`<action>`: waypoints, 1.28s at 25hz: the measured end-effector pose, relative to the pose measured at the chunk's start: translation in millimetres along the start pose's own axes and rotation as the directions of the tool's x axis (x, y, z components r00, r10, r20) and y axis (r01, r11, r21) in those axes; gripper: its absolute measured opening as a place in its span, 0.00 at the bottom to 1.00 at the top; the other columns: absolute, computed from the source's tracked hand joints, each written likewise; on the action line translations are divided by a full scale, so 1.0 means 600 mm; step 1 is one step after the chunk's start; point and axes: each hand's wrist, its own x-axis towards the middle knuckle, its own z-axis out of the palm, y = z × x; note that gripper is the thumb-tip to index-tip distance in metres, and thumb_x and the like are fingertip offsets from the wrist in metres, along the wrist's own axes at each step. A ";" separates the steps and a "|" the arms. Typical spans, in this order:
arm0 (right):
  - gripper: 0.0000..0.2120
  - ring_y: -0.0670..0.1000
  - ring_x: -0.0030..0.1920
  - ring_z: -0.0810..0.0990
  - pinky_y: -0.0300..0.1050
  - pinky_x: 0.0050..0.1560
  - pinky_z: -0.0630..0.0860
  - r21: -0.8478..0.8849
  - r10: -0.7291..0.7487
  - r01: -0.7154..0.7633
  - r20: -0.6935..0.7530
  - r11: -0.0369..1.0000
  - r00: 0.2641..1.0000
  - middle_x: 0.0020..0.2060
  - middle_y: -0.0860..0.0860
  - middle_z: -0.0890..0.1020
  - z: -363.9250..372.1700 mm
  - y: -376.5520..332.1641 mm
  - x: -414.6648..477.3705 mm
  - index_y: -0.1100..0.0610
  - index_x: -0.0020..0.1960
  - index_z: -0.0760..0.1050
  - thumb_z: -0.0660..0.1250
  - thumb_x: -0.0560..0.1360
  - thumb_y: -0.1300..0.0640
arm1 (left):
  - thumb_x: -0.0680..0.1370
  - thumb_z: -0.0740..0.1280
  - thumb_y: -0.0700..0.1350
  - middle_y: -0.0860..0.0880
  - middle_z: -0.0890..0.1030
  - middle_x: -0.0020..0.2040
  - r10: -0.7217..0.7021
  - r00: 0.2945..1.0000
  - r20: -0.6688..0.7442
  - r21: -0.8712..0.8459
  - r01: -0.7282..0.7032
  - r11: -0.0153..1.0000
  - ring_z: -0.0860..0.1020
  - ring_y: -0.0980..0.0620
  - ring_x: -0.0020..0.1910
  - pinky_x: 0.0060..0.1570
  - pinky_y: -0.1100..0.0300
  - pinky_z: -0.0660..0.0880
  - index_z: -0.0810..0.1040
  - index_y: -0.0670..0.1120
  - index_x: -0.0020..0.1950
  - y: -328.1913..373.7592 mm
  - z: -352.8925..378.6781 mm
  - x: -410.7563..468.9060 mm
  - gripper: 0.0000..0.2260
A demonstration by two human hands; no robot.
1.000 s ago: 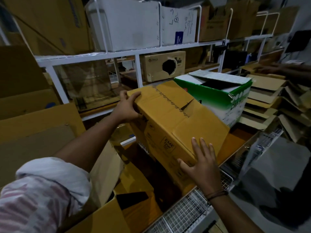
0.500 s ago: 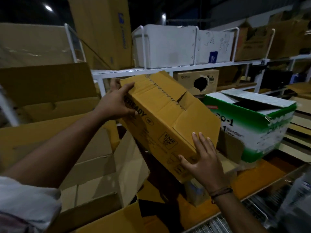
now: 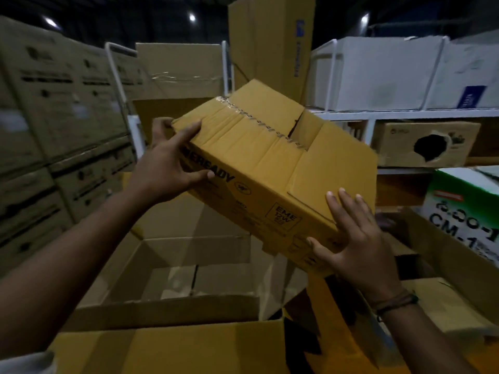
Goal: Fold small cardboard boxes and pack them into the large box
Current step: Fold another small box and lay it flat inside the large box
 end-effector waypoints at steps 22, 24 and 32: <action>0.28 0.34 0.57 0.77 0.41 0.58 0.78 -0.004 0.024 -0.030 0.674 1.000 0.738 0.58 0.34 0.81 0.232 -0.225 0.060 0.39 0.58 0.81 0.59 0.71 0.22 | 0.77 0.69 0.62 0.59 0.84 0.51 -0.295 0.732 0.614 0.084 0.310 0.947 0.81 0.63 0.48 0.48 0.60 0.80 0.83 0.58 0.56 -0.484 -0.049 -0.215 0.13; 0.25 0.36 0.55 0.77 0.38 0.52 0.75 -0.059 0.144 -0.141 0.671 0.988 0.727 0.56 0.35 0.80 0.256 -0.235 0.075 0.40 0.58 0.81 0.62 0.71 0.26 | 0.77 0.70 0.62 0.58 0.85 0.49 -0.313 0.682 0.661 0.085 0.347 0.934 0.82 0.61 0.48 0.51 0.56 0.81 0.83 0.55 0.58 -0.511 -0.018 -0.204 0.16; 0.35 0.52 0.59 0.78 0.50 0.46 0.84 -0.242 0.450 -0.531 0.839 0.812 0.307 0.69 0.50 0.72 0.353 -0.172 0.056 0.45 0.78 0.64 0.70 0.75 0.37 | 0.78 0.74 0.51 0.51 0.78 0.48 -0.456 0.409 0.791 0.057 0.692 0.720 0.80 0.52 0.44 0.43 0.57 0.81 0.67 0.49 0.77 -0.534 0.120 -0.211 0.31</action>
